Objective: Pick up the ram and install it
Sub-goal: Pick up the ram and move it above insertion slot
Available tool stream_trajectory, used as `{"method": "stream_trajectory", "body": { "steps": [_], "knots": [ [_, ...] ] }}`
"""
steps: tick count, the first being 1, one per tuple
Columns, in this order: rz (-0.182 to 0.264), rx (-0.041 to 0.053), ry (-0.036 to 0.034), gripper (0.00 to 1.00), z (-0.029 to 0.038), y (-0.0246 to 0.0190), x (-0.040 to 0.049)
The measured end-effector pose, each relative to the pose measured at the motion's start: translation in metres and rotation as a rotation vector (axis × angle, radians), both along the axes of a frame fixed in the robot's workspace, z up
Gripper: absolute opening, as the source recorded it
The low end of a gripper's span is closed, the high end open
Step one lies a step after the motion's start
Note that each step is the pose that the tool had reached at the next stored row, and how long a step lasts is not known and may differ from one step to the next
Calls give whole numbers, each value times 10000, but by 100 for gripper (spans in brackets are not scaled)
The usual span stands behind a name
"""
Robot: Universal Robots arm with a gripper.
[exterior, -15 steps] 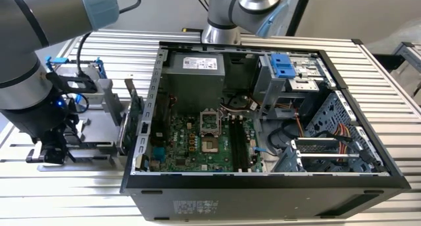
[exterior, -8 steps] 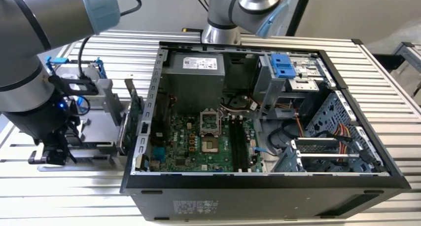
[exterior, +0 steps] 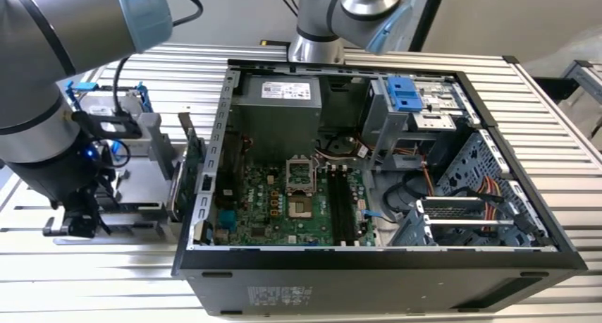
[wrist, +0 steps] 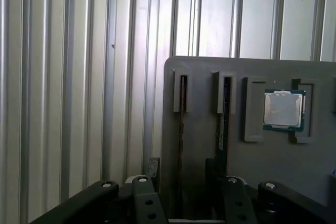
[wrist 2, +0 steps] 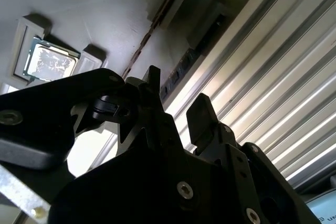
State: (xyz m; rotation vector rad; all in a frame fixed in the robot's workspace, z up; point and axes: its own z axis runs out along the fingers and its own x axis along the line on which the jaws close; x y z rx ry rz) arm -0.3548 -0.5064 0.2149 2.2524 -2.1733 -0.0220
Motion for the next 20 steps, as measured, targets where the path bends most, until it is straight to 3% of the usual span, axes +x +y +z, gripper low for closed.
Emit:
{"method": "stream_trajectory", "body": {
  "steps": [20],
  "knots": [
    [0,0,0,100,-124,-1,0]
  ]
}}
